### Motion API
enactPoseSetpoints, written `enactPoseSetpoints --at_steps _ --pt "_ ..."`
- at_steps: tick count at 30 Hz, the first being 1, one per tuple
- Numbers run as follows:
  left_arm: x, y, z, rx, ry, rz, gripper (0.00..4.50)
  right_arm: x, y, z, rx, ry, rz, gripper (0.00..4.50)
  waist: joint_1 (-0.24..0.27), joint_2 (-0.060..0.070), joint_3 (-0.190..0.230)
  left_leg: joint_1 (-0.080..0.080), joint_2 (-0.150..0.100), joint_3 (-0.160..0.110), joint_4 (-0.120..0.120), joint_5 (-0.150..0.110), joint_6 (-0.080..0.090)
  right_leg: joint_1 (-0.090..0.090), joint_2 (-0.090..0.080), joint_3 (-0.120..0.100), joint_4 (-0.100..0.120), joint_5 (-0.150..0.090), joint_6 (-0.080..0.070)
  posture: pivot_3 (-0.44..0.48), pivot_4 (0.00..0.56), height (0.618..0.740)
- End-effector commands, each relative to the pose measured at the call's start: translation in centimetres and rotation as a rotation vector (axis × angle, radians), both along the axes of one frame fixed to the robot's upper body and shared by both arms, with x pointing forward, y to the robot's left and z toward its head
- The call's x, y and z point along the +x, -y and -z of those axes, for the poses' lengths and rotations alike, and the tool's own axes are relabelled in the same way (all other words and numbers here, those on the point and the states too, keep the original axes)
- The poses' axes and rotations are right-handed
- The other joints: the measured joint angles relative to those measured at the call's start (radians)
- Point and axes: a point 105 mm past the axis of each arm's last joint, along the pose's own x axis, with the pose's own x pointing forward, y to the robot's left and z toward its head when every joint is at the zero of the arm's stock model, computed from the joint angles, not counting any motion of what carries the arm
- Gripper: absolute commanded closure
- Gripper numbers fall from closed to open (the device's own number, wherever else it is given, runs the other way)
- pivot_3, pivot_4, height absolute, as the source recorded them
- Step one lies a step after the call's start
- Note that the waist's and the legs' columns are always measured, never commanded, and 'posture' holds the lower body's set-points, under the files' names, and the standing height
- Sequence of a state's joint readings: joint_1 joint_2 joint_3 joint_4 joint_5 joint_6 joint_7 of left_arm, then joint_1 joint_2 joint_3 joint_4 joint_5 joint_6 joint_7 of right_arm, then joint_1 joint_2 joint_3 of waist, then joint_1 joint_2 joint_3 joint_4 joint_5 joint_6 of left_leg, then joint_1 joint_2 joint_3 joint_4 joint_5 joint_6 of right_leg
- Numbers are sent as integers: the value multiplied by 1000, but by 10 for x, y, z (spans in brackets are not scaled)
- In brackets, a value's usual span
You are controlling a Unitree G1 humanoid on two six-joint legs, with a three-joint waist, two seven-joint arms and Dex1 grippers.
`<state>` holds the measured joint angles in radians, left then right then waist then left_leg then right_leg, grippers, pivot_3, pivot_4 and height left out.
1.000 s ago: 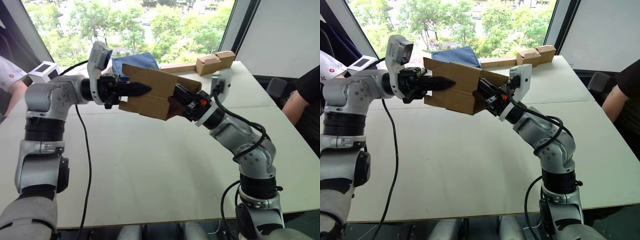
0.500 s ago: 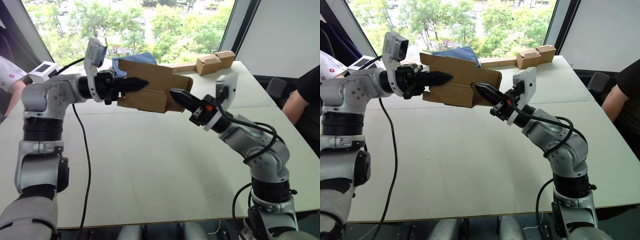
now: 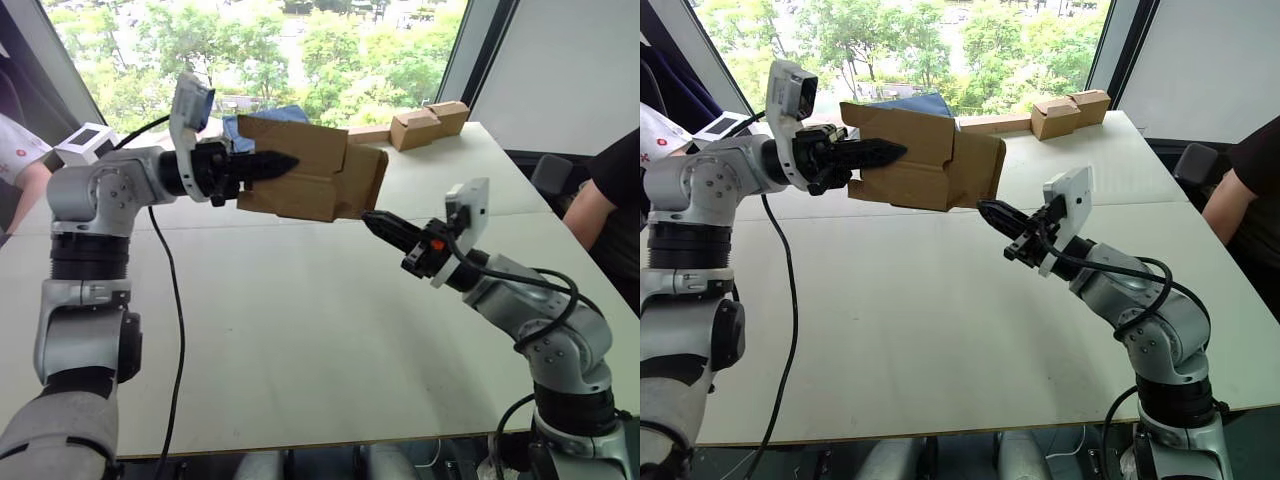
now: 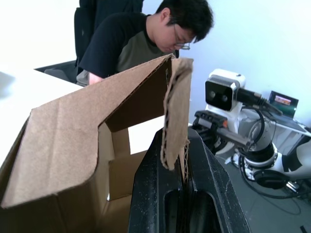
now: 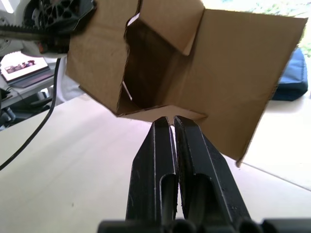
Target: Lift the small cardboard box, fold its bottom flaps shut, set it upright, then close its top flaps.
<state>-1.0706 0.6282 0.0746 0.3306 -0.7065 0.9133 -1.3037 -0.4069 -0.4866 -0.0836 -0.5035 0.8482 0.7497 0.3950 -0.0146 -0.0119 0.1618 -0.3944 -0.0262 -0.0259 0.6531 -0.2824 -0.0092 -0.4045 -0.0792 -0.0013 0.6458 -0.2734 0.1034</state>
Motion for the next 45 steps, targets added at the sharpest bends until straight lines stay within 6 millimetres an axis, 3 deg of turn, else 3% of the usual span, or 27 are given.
enactPoseSetpoints --at_steps 1,13,24,30,33,45 --pt "-9 -1 -21 -30 78 17 4500 -3 -11 -14 13 65 -37 4365 0 0 0 0 0 0 0 0 0 0 0 0 0 0 0 0 150 737" --pt "-11 -2 -21 -15 88 21 4500 0 -32 -22 72 86 -118 4365 0 0 0 0 0 0 0 0 0 0 0 0 0 0 0 0 150 737" --pt "-10 -5 -22 -16 90 5 4500 -12 -3 -33 148 65 -134 4365 1 0 0 0 0 0 0 0 0 0 0 0 0 0 0 0 150 737" --pt "-10 -5 -24 -21 92 5 4500 -12 -5 -2 31 -13 -139 4365 0 0 0 0 0 0 0 0 0 0 0 0 0 0 0 0 150 737" --pt "-10 -4 -25 -23 94 9 4500 -7 -7 4 26 -18 -121 4365 -1 0 0 0 0 0 0 0 0 0 0 0 0 0 0 0 150 737" --pt "-16 -1 -22 -19 81 33 4500 5 -20 -6 56 49 -124 4365 1 0 0 0 0 0 0 0 0 0 0 0 0 0 0 0 150 737"
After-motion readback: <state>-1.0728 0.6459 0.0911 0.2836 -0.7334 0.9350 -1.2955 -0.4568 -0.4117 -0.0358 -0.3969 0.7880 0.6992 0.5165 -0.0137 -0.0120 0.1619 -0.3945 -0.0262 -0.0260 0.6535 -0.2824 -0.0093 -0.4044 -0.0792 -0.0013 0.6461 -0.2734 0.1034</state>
